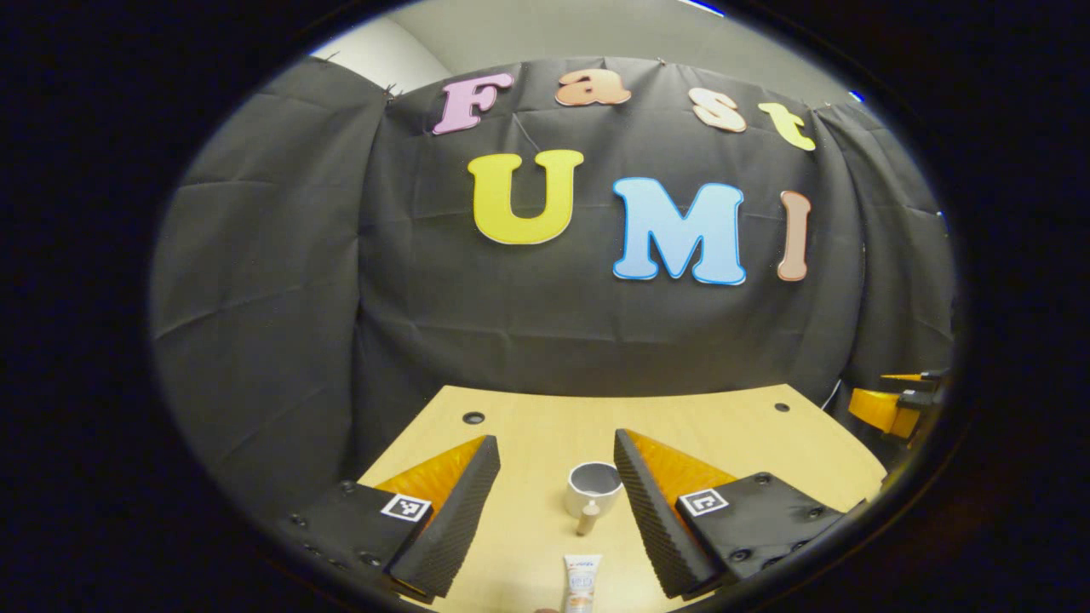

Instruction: Put the toothbrush and toothpaste on the desktop into the cup, then pick up the cup and place it on the coaster on the desktop.

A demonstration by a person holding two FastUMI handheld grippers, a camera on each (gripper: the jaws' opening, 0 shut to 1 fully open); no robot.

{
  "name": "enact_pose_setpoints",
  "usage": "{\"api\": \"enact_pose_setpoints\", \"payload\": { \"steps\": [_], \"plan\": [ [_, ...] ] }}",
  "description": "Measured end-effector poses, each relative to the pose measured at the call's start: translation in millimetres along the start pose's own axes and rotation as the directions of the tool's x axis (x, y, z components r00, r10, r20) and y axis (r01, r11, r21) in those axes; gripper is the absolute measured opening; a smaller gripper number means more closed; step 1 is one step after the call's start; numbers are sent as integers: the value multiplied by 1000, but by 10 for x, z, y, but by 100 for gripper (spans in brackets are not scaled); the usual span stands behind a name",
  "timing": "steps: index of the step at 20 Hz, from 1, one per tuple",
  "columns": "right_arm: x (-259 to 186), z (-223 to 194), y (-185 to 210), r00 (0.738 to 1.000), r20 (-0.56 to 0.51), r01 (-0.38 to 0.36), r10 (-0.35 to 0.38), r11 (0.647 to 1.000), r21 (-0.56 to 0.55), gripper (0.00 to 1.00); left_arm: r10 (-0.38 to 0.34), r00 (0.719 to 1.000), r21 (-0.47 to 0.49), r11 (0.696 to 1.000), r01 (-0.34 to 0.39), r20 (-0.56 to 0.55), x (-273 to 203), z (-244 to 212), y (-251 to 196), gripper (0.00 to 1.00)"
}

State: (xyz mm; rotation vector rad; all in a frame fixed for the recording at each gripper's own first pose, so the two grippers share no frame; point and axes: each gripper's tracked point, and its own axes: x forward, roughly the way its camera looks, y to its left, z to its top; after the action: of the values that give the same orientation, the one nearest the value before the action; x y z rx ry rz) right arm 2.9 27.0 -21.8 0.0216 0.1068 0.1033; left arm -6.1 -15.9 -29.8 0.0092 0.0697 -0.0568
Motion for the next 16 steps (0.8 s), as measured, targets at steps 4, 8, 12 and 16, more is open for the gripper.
{"api": "enact_pose_setpoints", "payload": {
  "steps": [4,8,12,16],
  "plan": [
    [29,-133,74,999,-50,-20,22,999,37,94,-14,1000,-1,1000,14,-27,10,-92,-8,90],
    [75,-420,131,986,-162,-24,33,998,56,96,-33,994,-7,999,33,-103,64,-324,-55,90],
    [127,-860,189,946,-319,-21,48,996,85,95,-48,972,-27,999,43,-230,134,-785,-79,91],
    [122,-1399,299,876,-478,-15,61,995,100,96,-46,927,7,999,52,-372,179,-1339,-64,91]
  ]
}}
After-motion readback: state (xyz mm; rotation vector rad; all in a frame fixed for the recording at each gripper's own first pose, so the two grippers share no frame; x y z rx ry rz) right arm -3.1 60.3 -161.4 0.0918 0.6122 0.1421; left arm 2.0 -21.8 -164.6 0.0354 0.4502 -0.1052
